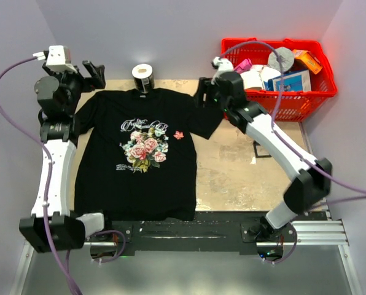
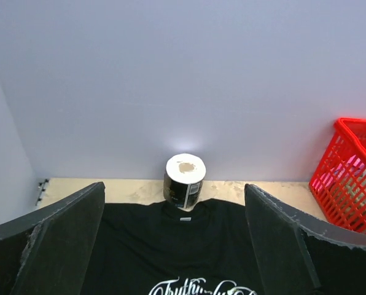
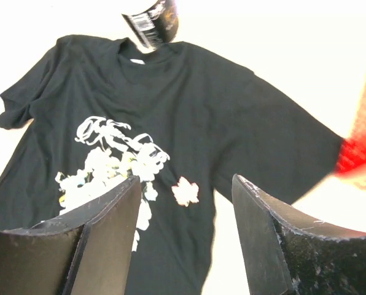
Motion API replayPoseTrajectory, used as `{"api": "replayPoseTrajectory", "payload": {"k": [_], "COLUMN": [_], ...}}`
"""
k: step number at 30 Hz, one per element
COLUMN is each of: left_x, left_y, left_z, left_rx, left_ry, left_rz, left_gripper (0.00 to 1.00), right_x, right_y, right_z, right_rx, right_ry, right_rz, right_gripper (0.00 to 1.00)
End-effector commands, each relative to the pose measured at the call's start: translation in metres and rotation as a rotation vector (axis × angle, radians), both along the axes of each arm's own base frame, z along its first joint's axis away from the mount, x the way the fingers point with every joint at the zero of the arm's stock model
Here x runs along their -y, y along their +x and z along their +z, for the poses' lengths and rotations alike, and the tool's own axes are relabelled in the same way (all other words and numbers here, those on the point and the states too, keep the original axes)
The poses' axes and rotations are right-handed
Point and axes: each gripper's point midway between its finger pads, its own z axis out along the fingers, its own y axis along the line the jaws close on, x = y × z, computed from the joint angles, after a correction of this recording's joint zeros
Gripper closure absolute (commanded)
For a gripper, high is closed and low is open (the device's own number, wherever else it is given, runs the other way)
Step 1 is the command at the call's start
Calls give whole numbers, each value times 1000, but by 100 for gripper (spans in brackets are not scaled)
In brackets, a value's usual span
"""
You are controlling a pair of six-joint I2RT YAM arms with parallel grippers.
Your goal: Pin the brooch onto the clothing
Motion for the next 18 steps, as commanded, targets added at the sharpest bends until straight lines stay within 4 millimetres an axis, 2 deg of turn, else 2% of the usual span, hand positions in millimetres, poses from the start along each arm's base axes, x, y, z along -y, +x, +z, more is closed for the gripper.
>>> {"api": "replayPoseTrajectory", "payload": {"k": [1, 2, 3, 4, 5, 6, 7, 9, 10, 14, 18], "left_x": [7, 6, 6, 9, 10, 13, 18, 18, 20, 19, 20], "left_y": [-41, -48, -54, -67, -74, -80, -93, -101, -110, -118, -119], "left_z": [-6, -7, -20, -16, -17, -27, -21, -32, -29, -41, -50], "left_rx": [-84, -86, -119, -102, -102, -119, -91, -102, -85, -124, -147], "left_ry": [50, 48, 39, 39, 37, 36, 41, 30, 33, 21, 2], "left_rz": [-28, -17, -12, -19, -21, -35, -53, -51, -55, -44, -42], "left_gripper": [1, 1, 1, 1, 1, 1, 1, 1, 1, 1, 1], "right_x": [48, 57, 68, 75, 81, 87, 96, 104, 110, 119, 123], "right_y": [-24, -30, -42, -50, -57, -62, -75, -85, -93, -103, -104], "right_z": [21, 21, 37, 24, 27, 27, 31, 33, 35, 32, 28], "right_rx": [101, 105, 140, 121, 131, 138, 156, 168, 180, 176, 163], "right_ry": [3, -4, 14, 0, 6, 11, 24, 39, 51, 44, 24], "right_rz": [-121, -146, -162, -174, -187, -206, -214, -235, -243, -263, -279], "right_gripper": [35, 35, 35, 34, 34, 34, 34, 33, 33, 32, 32]}}
